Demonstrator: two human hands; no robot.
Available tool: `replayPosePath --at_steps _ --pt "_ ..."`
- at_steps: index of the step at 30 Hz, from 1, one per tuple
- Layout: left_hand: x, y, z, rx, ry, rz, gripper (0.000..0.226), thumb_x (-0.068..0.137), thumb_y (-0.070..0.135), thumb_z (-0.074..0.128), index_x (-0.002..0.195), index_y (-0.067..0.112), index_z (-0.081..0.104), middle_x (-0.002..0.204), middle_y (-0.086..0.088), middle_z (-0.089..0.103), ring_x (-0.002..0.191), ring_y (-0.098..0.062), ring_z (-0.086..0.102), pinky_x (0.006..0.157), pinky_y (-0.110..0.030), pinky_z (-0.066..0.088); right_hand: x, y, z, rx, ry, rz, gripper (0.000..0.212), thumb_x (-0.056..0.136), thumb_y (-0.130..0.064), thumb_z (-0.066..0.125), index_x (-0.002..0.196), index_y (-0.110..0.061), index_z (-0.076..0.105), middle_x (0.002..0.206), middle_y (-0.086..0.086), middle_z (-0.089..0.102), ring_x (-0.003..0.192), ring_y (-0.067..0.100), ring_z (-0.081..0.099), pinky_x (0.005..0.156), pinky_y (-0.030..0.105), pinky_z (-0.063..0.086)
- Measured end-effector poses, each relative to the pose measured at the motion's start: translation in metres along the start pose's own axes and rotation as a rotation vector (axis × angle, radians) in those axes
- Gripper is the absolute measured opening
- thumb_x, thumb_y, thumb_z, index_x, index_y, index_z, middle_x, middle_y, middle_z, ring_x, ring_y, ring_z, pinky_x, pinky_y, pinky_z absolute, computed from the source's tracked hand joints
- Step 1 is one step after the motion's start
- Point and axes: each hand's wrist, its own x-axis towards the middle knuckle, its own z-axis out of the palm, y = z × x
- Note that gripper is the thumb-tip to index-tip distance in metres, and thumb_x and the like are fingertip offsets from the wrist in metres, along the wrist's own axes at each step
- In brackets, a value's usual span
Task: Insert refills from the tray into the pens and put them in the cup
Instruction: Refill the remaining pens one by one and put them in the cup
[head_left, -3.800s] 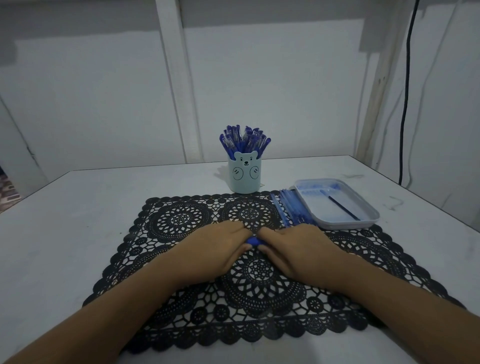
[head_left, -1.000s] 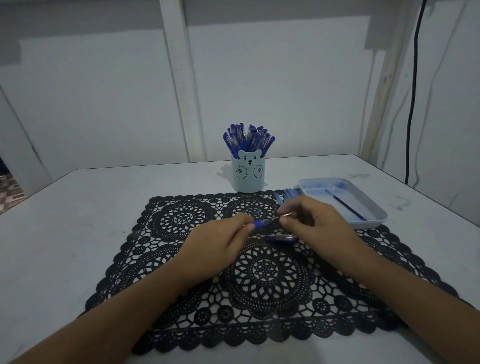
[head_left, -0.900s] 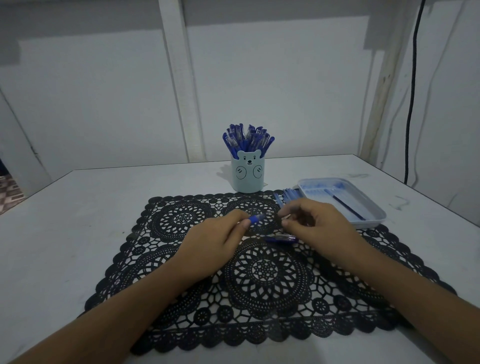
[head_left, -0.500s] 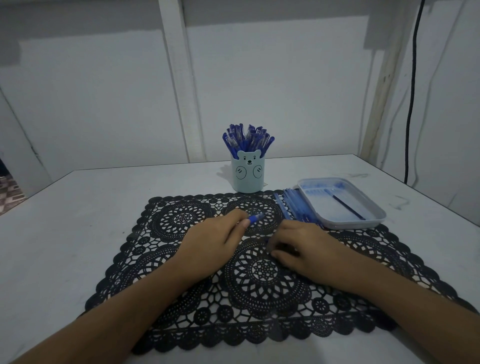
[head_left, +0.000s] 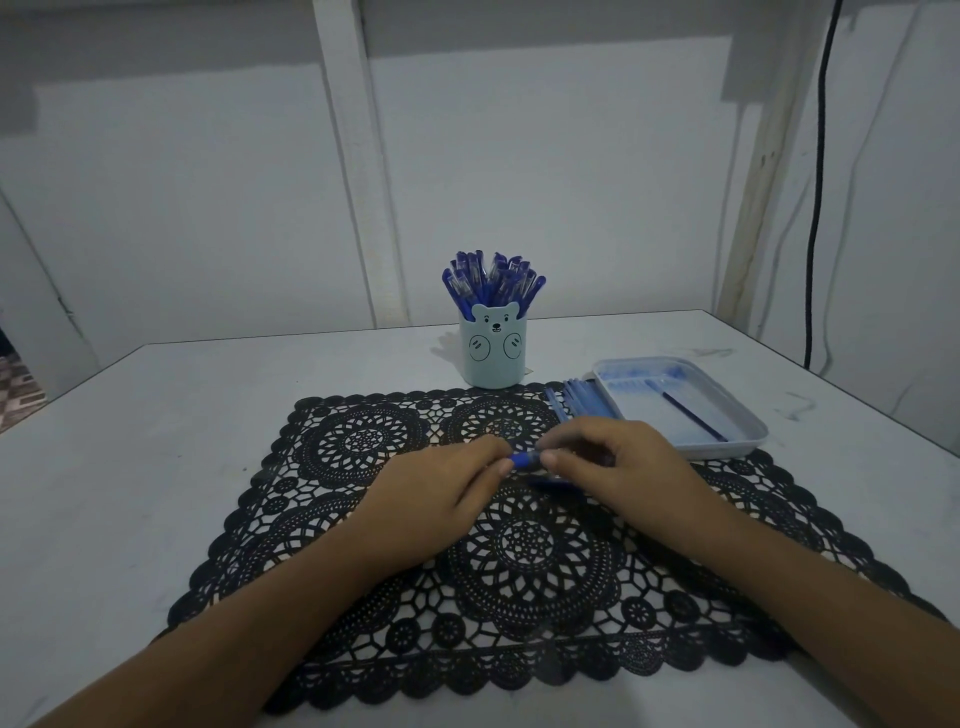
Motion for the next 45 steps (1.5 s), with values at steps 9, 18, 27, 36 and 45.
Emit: replayPosePath --at_steps 9,18,27,36,45 --pt "0.001 -0.003 0.0 -0.005 -0.008 -0.051 0.026 0.097 0.038 0.03 0.108 0.03 0.052 0.062 0.017 0.046 0.056 0.002 0.044 0.05 -0.014 0.031 0.012 0.016 -0.015 0.215 0.157 0.235 0.014 0.088 -0.018 0.058 0.077 -0.023 0.065 0.068 -0.002 0.061 0.058 0.007 0.051 0.059 0.02 0.041" --pt "0.004 -0.006 0.0 -0.021 0.044 -0.206 0.024 0.096 0.04 0.031 0.106 0.03 0.051 0.058 0.009 0.047 0.052 -0.005 0.046 0.054 -0.024 0.04 0.025 0.035 -0.053 0.233 0.739 0.249 0.011 0.09 -0.015 0.054 0.094 -0.012 0.064 0.081 0.001 0.061 0.073 0.012 0.054 0.062 0.011 0.046" --pt "0.004 -0.004 -0.001 0.022 0.007 -0.202 0.024 0.096 0.04 0.03 0.106 0.03 0.05 0.065 0.009 0.053 0.057 -0.007 0.049 0.058 -0.029 0.044 0.017 0.041 -0.019 -0.594 0.414 -0.074 0.006 0.083 -0.005 0.06 0.077 -0.004 0.06 0.074 0.007 0.057 0.066 0.02 0.05 0.062 0.024 0.036" --pt "0.003 -0.004 0.001 0.042 0.012 -0.187 0.024 0.096 0.04 0.03 0.105 0.031 0.05 0.062 0.011 0.049 0.054 -0.002 0.045 0.057 -0.025 0.04 0.014 0.035 -0.014 -0.712 0.232 -0.029 0.024 0.091 -0.033 0.049 0.086 -0.014 0.062 0.08 0.0 0.055 0.076 0.018 0.053 0.074 0.033 0.044" --pt "0.003 -0.004 0.001 0.04 0.011 -0.194 0.023 0.096 0.041 0.032 0.107 0.032 0.051 0.062 0.012 0.05 0.054 0.0 0.045 0.054 -0.02 0.037 0.029 0.08 -0.076 -0.895 0.253 0.549 0.025 0.085 -0.033 0.051 0.098 -0.019 0.066 0.097 0.006 0.063 0.093 0.026 0.055 0.079 0.035 0.041"
